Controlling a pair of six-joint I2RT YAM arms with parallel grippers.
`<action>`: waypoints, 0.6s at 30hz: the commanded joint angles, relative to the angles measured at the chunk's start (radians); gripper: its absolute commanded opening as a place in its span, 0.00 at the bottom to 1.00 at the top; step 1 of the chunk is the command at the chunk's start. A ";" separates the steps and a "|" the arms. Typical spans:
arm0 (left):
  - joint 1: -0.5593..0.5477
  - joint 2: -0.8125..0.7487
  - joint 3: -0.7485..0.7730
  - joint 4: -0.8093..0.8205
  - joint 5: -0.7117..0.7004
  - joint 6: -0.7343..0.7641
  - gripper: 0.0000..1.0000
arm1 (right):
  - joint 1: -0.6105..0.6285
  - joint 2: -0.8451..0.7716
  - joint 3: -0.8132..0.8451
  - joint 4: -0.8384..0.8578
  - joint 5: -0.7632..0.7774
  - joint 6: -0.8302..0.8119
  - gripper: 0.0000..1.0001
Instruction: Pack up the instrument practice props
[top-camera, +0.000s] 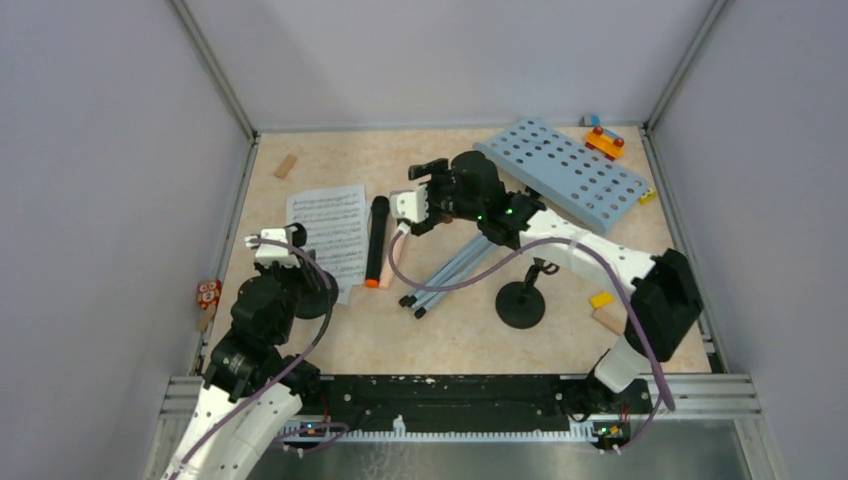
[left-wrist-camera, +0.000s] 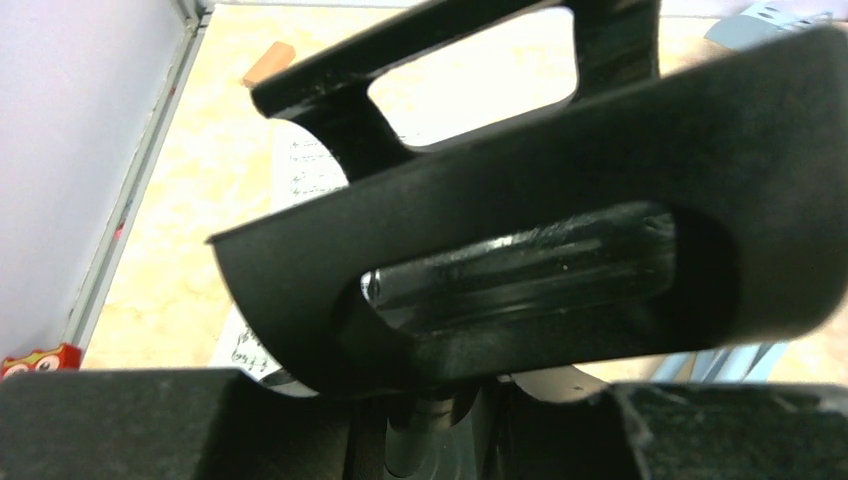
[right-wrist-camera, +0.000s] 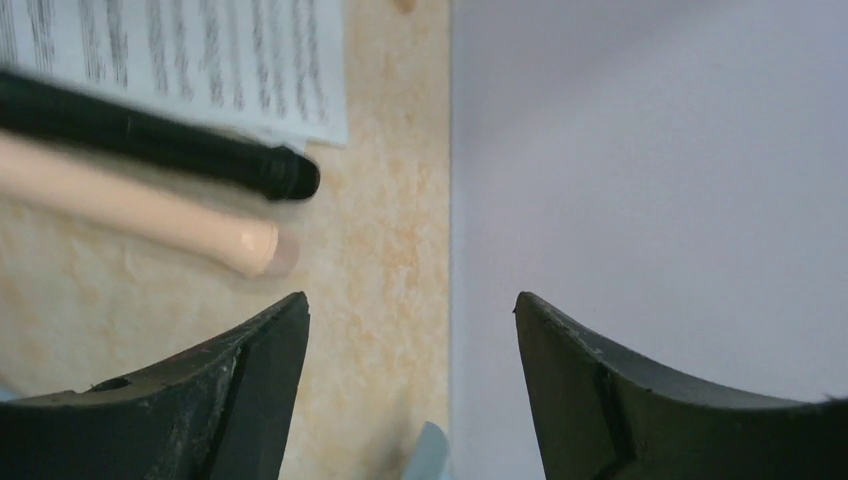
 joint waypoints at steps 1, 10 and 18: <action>0.002 -0.002 0.006 0.172 0.160 0.032 0.00 | 0.018 -0.213 -0.037 0.272 0.103 0.757 0.75; 0.002 0.113 0.061 0.359 0.734 0.089 0.00 | 0.018 -0.347 0.241 -0.488 0.470 1.514 0.86; -0.001 0.383 0.106 0.654 1.026 -0.051 0.00 | 0.017 -0.583 0.136 -0.698 0.460 1.654 0.86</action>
